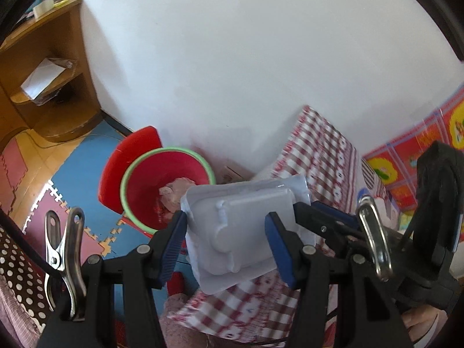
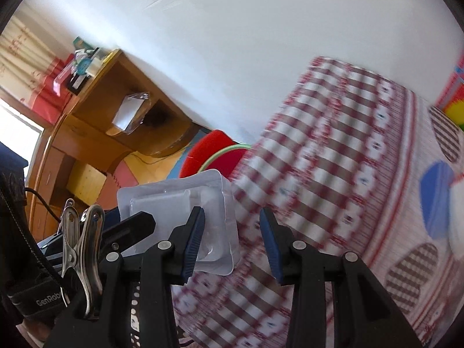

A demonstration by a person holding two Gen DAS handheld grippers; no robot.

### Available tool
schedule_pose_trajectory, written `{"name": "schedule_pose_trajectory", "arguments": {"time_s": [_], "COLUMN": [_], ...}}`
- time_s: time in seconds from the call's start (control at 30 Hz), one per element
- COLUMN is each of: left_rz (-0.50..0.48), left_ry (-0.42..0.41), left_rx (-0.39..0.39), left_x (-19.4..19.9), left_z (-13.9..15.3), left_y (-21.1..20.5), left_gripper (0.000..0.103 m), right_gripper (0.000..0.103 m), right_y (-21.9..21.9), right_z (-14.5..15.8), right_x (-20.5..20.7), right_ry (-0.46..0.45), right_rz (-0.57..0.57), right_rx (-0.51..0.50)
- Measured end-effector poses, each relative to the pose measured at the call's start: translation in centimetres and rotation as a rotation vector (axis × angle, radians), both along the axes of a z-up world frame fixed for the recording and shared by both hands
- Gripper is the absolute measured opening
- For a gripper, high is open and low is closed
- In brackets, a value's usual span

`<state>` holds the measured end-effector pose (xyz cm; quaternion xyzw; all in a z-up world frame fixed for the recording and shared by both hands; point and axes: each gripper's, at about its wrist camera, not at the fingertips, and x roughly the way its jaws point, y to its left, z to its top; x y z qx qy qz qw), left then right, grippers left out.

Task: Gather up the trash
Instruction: 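Lift the clear plastic tray with both tools and carry it over the red bucket, then open both tools to drop the tray into the red bucket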

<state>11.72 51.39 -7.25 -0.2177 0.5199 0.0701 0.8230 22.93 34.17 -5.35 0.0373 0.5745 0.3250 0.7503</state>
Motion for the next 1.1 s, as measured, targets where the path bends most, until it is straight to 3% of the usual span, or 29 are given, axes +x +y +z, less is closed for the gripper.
{"name": "schedule_pose_trajectory", "arguments": {"time_s": [0.57, 1.1], "left_rz": [0.042, 0.036], "left_ry": [0.041, 0.101], "left_rx": [-0.037, -0.038], "left_x": [2.4, 5.6], "left_z": [-2.5, -6.2], "left_y": [7.0, 9.8], "left_gripper": [0.057, 0.053], "right_gripper": [0.042, 0.042], "right_y": [8.7, 11.9], "right_z": [-1.7, -4.0], "right_x": [2.9, 5.9], "right_ry": [0.004, 0.038], "right_rz": [0.049, 0.055], "right_rx": [-0.043, -0.078]}}
